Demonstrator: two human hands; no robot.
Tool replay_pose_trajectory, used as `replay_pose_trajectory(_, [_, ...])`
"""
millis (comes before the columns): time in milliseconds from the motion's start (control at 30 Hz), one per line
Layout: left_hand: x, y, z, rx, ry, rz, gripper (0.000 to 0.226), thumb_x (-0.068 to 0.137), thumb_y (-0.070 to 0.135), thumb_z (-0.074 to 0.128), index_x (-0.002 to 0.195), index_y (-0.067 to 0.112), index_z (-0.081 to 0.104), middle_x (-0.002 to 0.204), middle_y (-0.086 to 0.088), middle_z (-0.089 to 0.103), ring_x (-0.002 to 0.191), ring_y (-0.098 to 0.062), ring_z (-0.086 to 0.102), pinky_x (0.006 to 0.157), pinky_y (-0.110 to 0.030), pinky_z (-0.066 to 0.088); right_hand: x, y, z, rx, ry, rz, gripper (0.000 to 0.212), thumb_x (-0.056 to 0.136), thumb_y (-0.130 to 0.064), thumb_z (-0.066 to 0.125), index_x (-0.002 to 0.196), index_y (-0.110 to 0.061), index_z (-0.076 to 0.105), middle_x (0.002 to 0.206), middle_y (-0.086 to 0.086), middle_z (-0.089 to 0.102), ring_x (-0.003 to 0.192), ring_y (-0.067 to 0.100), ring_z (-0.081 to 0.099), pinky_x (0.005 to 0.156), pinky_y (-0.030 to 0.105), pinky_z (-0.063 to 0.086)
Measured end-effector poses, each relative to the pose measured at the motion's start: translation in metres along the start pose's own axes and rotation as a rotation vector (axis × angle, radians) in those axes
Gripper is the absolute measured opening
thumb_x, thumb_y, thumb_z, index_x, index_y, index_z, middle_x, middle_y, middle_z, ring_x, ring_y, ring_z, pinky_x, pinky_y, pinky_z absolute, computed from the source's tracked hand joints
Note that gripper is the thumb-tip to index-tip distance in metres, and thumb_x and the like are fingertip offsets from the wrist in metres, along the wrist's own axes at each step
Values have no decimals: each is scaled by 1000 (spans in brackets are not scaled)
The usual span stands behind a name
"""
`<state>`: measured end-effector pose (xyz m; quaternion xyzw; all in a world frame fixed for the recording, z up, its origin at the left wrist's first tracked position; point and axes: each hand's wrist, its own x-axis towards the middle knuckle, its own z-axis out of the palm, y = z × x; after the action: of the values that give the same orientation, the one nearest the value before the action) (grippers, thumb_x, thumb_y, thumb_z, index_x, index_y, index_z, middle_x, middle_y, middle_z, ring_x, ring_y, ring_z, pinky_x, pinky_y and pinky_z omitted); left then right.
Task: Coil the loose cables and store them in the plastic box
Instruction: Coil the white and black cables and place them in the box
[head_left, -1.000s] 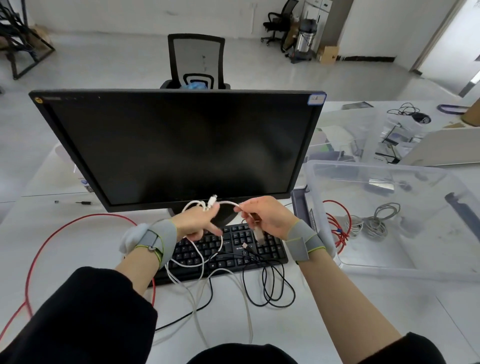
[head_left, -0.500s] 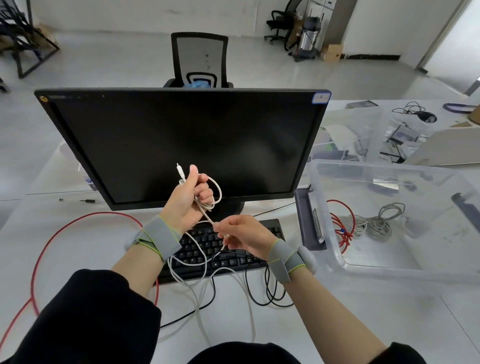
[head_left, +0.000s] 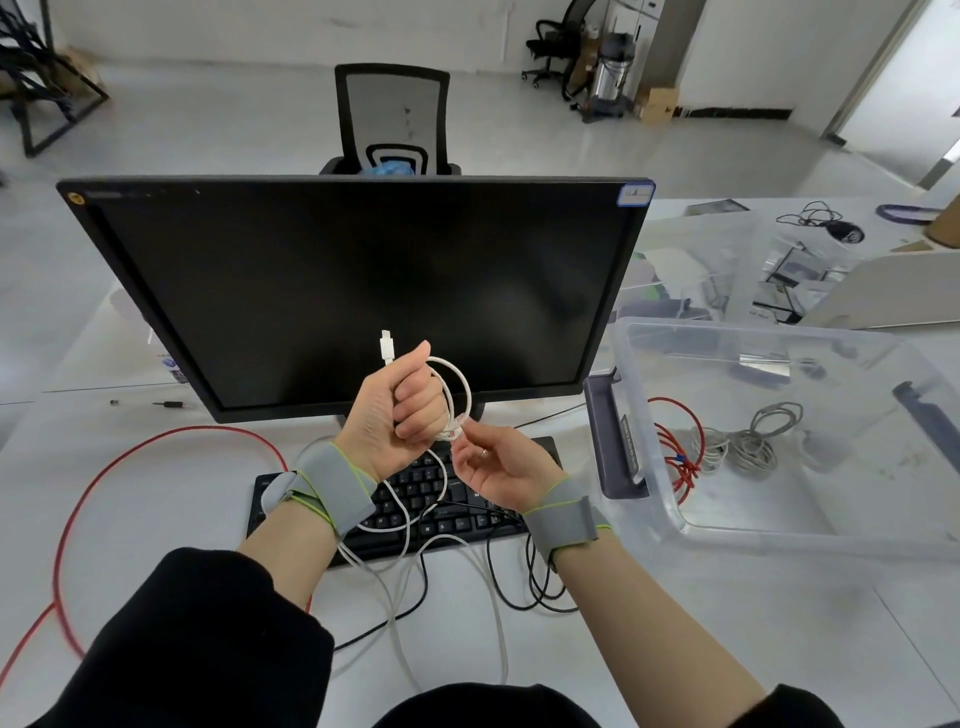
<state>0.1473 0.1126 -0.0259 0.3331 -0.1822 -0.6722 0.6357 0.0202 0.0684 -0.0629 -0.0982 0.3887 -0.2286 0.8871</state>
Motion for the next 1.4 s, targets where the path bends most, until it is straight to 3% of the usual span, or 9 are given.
replay_pose_trajectory(233, [-4, -2, 6, 147, -108, -75, 56, 89, 25, 43, 34, 21, 29, 28, 6, 24, 22, -6, 25, 36, -20, 17, -3, 10, 15, -307, 1, -171, 32, 94, 2, 38, 66, -10, 46, 39, -5, 41, 32, 4, 33, 34, 13, 24])
replay_pose_trajectory(400, [4, 3, 3, 286, 194, -96, 60, 94, 29, 51, 38, 18, 37, 33, 3, 28, 35, -9, 44, 37, -16, 40, -7, -2, 9, -293, -67, -377, 11, 97, -11, 48, 92, -8, 57, 62, -1, 46, 43, 3, 36, 42, 13, 34])
replay_pose_trajectory(533, [7, 0, -8, 512, 427, 26, 39, 88, 29, 63, 57, 11, 47, 38, 0, 44, 42, -13, 60, 48, -21, 54, -8, -8, 6, -286, -111, -364, 18, 99, -14, 45, 94, -9, 61, 62, -2, 47, 45, 4, 37, 43, 13, 33])
replay_pose_trajectory(700, [7, -2, -9, 945, 404, 191, 36, 94, 33, 54, 63, 15, 48, 47, -1, 43, 36, -4, 42, 41, -14, 39, -13, -7, 6, -406, -132, -186, 17, 96, -15, 48, 92, -13, 65, 57, -3, 44, 43, 4, 36, 39, 12, 29])
replay_pose_trajectory(900, [4, 0, -8, 1070, 363, 153, 42, 94, 38, 52, 59, 18, 41, 48, 5, 36, 39, -6, 35, 40, -13, 33, -21, -8, 6, -493, -274, -37, 24, 95, -1, 39, 104, -10, 60, 68, 0, 46, 50, 7, 34, 42, 14, 35])
replay_pose_trajectory(1067, [5, 0, -11, 1040, 419, 108, 43, 93, 39, 54, 59, 17, 40, 54, 1, 37, 46, -11, 34, 44, -20, 31, -20, -12, 5, -465, -250, -71, 26, 95, 5, 41, 100, -3, 65, 72, 3, 64, 54, 5, 56, 57, 15, 54])
replay_pose_trajectory(1233, [8, 1, -16, 1066, 468, 71, 41, 93, 40, 54, 63, 15, 43, 57, -2, 36, 47, -14, 34, 46, -25, 32, -16, -5, 8, -326, -165, -185, 18, 95, -5, 47, 91, 2, 63, 80, 10, 61, 66, 10, 59, 61, 19, 55])
replay_pose_trajectory(1333, [10, -1, -19, 1081, 493, 54, 38, 93, 39, 54, 65, 14, 46, 57, -2, 42, 48, -14, 37, 45, -22, 33, -14, -4, 12, -305, -146, -247, 26, 97, -24, 48, 104, -1, 60, 81, 8, 61, 75, 13, 63, 67, 23, 51])
replay_pose_trajectory(1400, [10, -4, -23, 1045, 501, 19, 36, 94, 38, 53, 67, 15, 50, 56, -2, 47, 42, -12, 41, 41, -19, 33, -13, -5, 12, -382, -155, -323, 33, 95, -17, 53, 124, -1, 50, 88, 7, 61, 80, 12, 63, 67, 22, 51])
